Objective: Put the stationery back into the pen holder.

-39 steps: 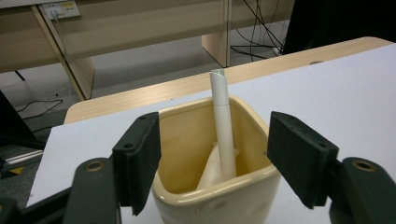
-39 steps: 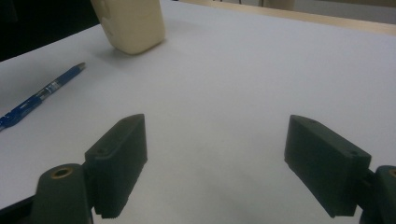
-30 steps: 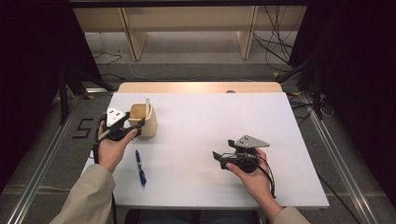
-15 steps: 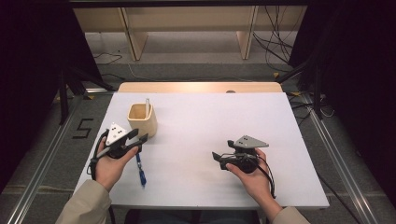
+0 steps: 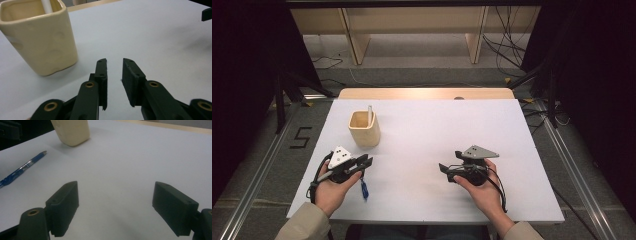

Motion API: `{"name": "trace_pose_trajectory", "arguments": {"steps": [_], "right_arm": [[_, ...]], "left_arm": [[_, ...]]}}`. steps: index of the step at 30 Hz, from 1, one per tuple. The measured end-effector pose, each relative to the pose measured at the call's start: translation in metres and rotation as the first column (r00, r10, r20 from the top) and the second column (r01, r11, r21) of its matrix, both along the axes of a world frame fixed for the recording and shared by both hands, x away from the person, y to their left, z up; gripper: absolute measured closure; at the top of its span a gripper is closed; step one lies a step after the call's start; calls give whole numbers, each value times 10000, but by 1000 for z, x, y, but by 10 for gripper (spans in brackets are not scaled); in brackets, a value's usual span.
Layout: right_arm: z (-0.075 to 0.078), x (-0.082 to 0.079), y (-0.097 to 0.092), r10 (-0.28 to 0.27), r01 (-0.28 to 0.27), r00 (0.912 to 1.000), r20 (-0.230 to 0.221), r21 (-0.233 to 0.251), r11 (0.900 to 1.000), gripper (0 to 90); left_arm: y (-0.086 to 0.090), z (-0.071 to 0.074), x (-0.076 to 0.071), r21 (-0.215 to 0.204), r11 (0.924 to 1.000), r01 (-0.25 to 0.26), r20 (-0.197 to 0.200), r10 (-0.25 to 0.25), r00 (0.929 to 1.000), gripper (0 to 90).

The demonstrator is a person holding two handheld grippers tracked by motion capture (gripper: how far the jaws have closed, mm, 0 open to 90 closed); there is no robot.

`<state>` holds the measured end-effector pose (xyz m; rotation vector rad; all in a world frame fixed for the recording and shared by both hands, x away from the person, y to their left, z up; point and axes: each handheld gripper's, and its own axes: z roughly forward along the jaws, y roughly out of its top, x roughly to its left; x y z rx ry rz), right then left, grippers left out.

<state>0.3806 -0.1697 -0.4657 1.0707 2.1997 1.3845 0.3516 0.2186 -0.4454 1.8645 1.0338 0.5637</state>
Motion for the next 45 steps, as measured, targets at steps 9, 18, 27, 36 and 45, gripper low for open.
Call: {"name": "trace_pose_trajectory", "arguments": {"steps": [9,18,27,36,45], "right_arm": [[-1,0,0,37,-37,10000,-38,-23,10000,221],[-2,0,1,55,-55,10000,-67,-43,10000,221],[-2,0,1,46,-46,10000,-87,-13,10000,220],[-2,0,1,56,-57,9999,-86,-36,10000,220],[-2,0,2,65,-66,9999,-87,-34,10000,220]], "left_arm": [[3,-4,-9,218,9997,92,-318,-85,9995,838],[26,-15,-3,709,9906,-1173,-860,1232,9886,847],[32,-23,4,394,9905,-1321,-1210,1360,9833,838],[37,-25,7,1167,9750,-1893,-1643,2069,9645,895],[36,-36,21,1719,9709,-1669,-1858,1984,9623,896]]}}
